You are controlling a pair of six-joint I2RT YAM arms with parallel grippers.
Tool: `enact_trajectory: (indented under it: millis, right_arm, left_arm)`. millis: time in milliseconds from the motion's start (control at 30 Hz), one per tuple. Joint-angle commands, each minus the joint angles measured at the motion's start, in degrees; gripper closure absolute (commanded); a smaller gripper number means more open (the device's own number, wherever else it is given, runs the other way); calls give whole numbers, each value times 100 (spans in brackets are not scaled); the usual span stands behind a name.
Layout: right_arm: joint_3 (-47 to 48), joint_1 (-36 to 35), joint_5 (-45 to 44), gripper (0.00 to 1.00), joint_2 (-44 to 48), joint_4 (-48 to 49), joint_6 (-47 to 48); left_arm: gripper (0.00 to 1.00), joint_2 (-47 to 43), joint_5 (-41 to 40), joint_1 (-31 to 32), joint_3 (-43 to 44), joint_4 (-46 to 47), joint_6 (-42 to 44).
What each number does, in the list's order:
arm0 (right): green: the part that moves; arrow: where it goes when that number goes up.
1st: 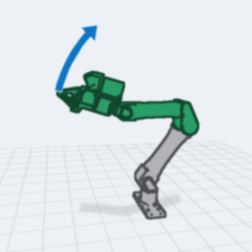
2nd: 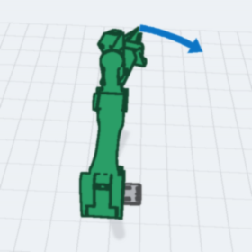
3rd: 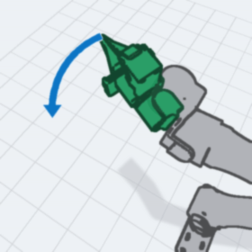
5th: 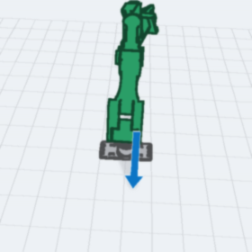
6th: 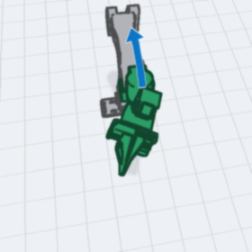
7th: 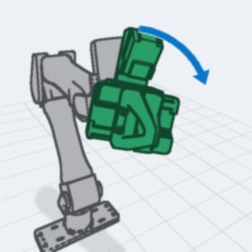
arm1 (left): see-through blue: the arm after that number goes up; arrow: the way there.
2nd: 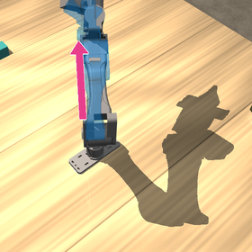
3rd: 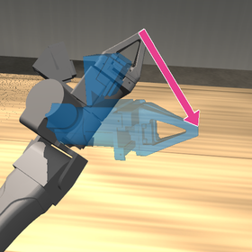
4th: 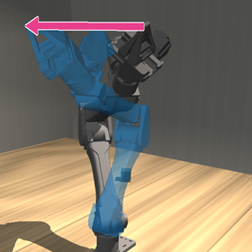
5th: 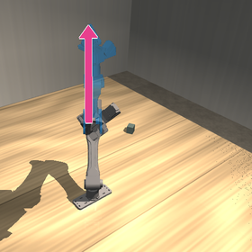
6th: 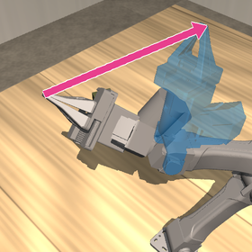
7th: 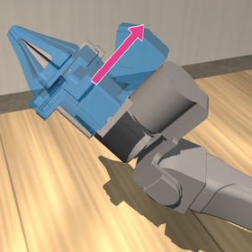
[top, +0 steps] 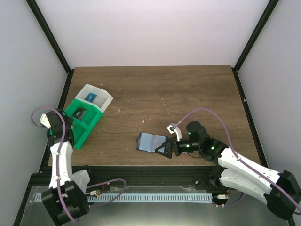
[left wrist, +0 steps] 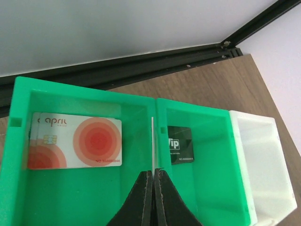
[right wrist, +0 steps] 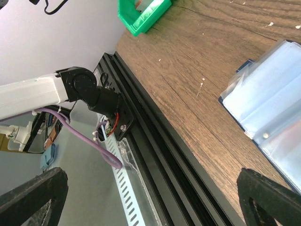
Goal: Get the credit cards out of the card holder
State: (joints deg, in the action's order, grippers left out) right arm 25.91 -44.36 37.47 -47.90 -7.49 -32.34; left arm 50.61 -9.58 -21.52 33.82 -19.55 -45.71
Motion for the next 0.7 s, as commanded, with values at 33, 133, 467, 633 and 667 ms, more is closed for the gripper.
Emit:
enact_trajectory:
  millis: [33, 133, 467, 633, 667]
  right_arm:
    - [293, 9, -26, 0, -9, -97, 37]
    - [280, 11, -43, 0, -26, -60, -19]
    - [292, 6, 30, 0, -28, -57, -135]
    - [283, 2, 13, 0, -4, -61, -149]
    - [282, 5, 25, 0, -15, -59, -150]
  left_arm:
    - [100, 74, -69, -177, -65, 169, 22]
    - [100, 98, -51, -234, -157, 260, 101]
    - [100, 140, -205, -473, -130, 147, 189]
    - [100, -211, -134, -477, 13, -92, 126]
    - [100, -244, -142, -476, 25, -104, 77]
